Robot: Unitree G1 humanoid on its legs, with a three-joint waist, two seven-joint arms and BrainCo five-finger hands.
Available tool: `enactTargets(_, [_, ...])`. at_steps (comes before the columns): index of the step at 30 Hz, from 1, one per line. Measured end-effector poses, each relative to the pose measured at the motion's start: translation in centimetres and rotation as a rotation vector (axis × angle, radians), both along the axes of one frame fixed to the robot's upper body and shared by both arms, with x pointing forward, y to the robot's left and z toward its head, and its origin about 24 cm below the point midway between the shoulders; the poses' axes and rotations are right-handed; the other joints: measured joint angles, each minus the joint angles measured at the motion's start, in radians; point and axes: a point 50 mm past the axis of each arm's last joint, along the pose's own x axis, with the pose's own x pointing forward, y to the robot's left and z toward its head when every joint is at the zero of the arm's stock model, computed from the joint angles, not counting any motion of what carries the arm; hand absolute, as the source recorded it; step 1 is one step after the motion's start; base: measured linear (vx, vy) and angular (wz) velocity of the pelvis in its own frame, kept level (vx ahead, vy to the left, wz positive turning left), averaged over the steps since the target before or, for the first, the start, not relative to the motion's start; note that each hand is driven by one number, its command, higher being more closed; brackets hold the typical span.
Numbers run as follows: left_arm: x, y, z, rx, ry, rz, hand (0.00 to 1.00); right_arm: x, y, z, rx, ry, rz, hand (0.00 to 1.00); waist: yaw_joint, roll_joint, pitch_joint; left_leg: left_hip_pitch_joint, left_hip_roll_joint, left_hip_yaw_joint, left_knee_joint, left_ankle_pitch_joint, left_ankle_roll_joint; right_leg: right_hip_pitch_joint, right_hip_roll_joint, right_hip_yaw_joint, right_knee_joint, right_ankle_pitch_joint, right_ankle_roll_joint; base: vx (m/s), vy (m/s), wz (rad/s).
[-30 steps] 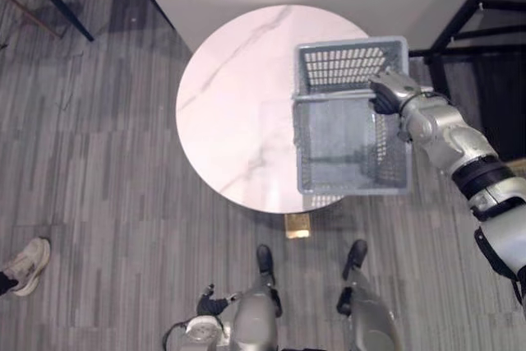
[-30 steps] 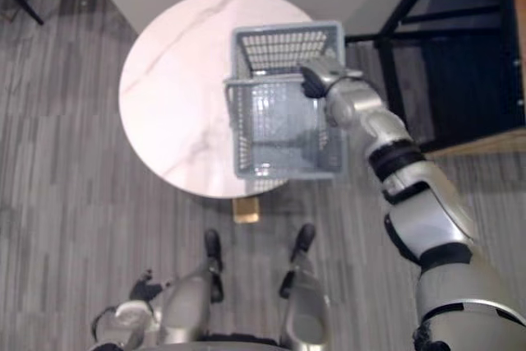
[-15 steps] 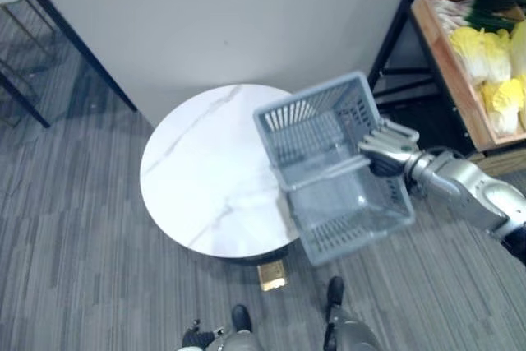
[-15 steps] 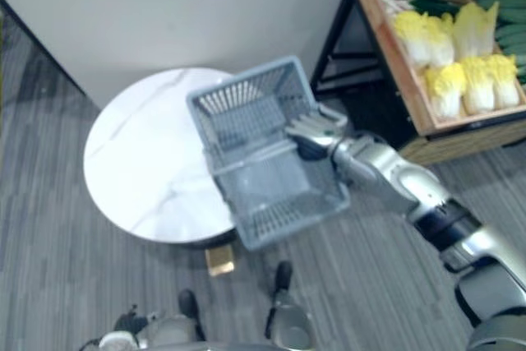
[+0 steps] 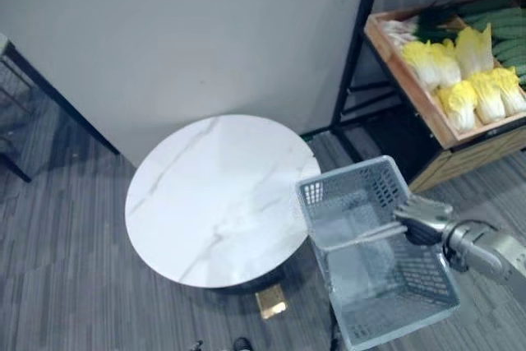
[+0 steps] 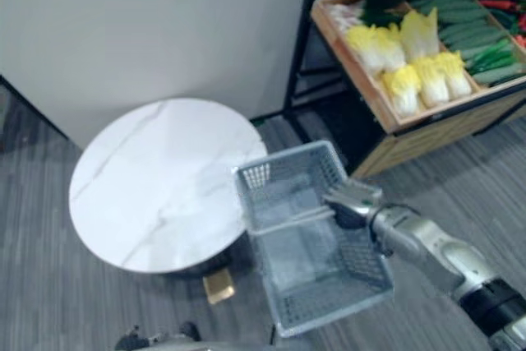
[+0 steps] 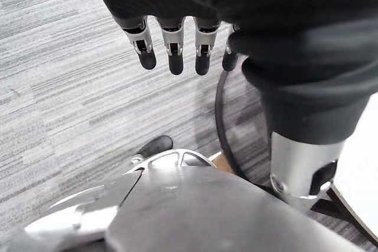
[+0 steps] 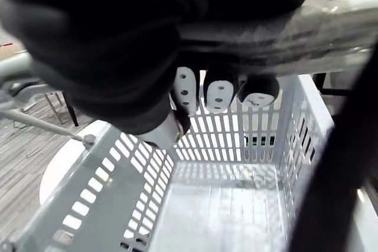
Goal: Pick vegetable in the basket
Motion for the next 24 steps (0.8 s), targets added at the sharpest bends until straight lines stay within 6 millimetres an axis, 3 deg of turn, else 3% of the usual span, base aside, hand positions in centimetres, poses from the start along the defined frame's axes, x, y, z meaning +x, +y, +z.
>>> enactTargets(6, [-0.2, -0.1, -0.1, -0.005, 0.006, -0.004, 0.0, -2.0, -3.1, -3.8, 0.038, 0.086, -0.194, 1.0, -0.007, 0.012, -0.012, -0.003, 0.0, 0.022, 0.042, -0.034, -0.005, -0.001, -0.008, 0.018, 0.0, -0.001, 0.006, -0.01, 0.0, -0.11])
enactTargets(11, [-0.9, -0.2, -0.2, -0.009, 0.027, 0.001, 0.0, -3.3, -5.3, -5.5, -0.005, 0.108, -0.308, 1.0, -0.024, 0.026, -0.032, -0.002, 0.0, 0.033, 0.045, -0.041, -0.007, -0.002, -0.007, 0.029, -0.001, -0.003, 0.003, -0.01, -0.004, -0.08])
enactTargets(17, [-1.5, -0.3, -0.3, -0.001, 0.047, -0.029, 0.0, -5.1, -6.9, -8.1, -0.041, 0.169, -0.419, 1.0, -0.024, 0.021, -0.041, 0.032, 0.001, 0.031, 0.049, -0.048, -0.008, 0.031, -0.007, 0.026, 0.0, -0.013, 0.009, 0.0, 0.0, 0.0])
enactTargets(20, [-1.4, -0.3, -0.2, 0.009, 0.041, -0.039, 0.0, -5.5, -7.4, -8.5, -0.019, 0.153, -0.489, 1.0, -0.033, 0.02, -0.041, -0.007, 0.034, 0.013, 0.174, -0.121, -0.004, 0.018, -0.01, 0.02, 0.083, -0.061, 0.016, -0.02, 0.019, 0.08])
enactTargets(23, [-1.0, -0.3, -0.1, 0.019, 0.034, -0.083, 0.0, -6.4, -8.0, -8.3, 0.031, 0.112, -0.571, 1.0, -0.059, 0.01, -0.037, -0.032, 0.026, -0.009, 0.253, -0.159, 0.018, -0.022, -0.043, 0.022, 0.184, -0.103, 0.04, -0.05, 0.103, 0.15])
enactTargets(24, [-0.7, -0.2, 0.0, 0.026, 0.024, -0.096, 0.0, -6.5, -7.9, -8.2, 0.055, 0.095, -0.589, 1.0, -0.066, 0.002, -0.039, -0.068, 0.018, 0.001, 0.289, -0.181, 0.028, -0.042, -0.061, 0.042, 0.182, -0.091, 0.059, -0.09, 0.167, -0.15])
